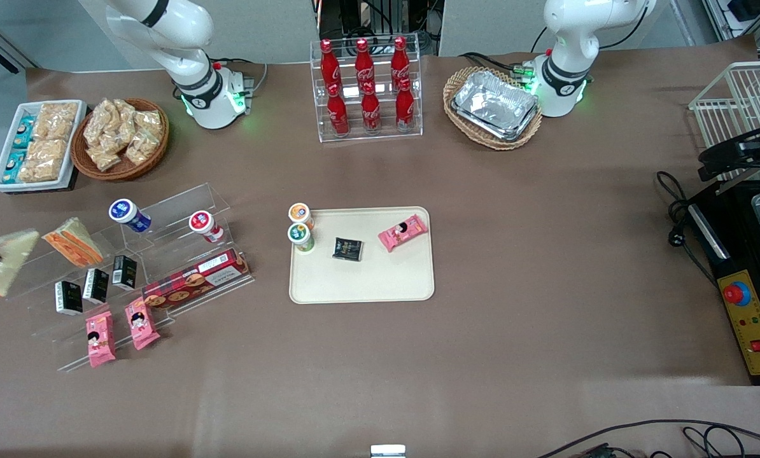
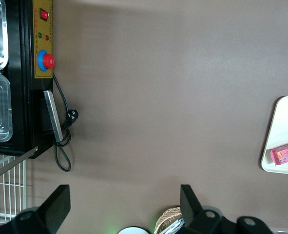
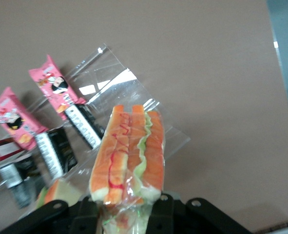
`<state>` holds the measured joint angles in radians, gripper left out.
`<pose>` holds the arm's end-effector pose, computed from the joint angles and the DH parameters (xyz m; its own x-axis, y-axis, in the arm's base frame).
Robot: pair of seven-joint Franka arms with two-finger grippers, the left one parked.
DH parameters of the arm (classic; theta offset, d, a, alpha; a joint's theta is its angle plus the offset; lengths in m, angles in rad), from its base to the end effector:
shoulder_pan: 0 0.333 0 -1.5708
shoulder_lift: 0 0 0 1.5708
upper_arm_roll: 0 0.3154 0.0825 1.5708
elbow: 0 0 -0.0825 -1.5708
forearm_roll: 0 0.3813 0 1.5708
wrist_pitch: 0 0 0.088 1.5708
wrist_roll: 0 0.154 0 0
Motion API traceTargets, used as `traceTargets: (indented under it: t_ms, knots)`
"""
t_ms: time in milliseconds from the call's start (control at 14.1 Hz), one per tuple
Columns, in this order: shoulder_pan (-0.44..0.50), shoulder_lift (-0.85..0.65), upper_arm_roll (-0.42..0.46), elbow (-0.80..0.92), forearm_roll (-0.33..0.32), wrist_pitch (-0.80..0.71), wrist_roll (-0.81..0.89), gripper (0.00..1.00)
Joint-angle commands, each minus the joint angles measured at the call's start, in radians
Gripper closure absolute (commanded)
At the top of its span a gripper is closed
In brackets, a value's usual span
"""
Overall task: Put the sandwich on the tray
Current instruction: 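Lift the sandwich out of the rack and carry it over the cream tray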
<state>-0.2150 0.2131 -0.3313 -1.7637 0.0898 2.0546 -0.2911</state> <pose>0.5470 -0.3113 0.4090 0.9564 -0.2779 0.0901 -0.2801 -0.9599 0.0123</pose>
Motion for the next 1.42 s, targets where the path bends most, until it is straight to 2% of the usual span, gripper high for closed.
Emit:
traceTargets:
  t_ms: [0,142,355,567,851,1206,1348]
  knots:
    - [-0.01,-0.066,-0.012,0.128,0.024,-0.23,0.074,1.0]
    - [-0.001,-0.093,-0.009,0.18,0.018,-0.367,0.215,1.0]
    - [0.034,-0.135,0.005,0.197,0.025,-0.448,0.424,1.0]
    - [0.158,-0.167,0.009,0.197,0.007,-0.479,0.698,1.0]
    - [0.287,-0.188,0.011,0.197,0.007,-0.54,0.984,1.0]
    - [0.541,-0.178,0.015,0.196,0.011,-0.545,1.459,1.0]
    - [0.629,-0.161,0.017,0.196,0.025,-0.531,1.597,1.0]
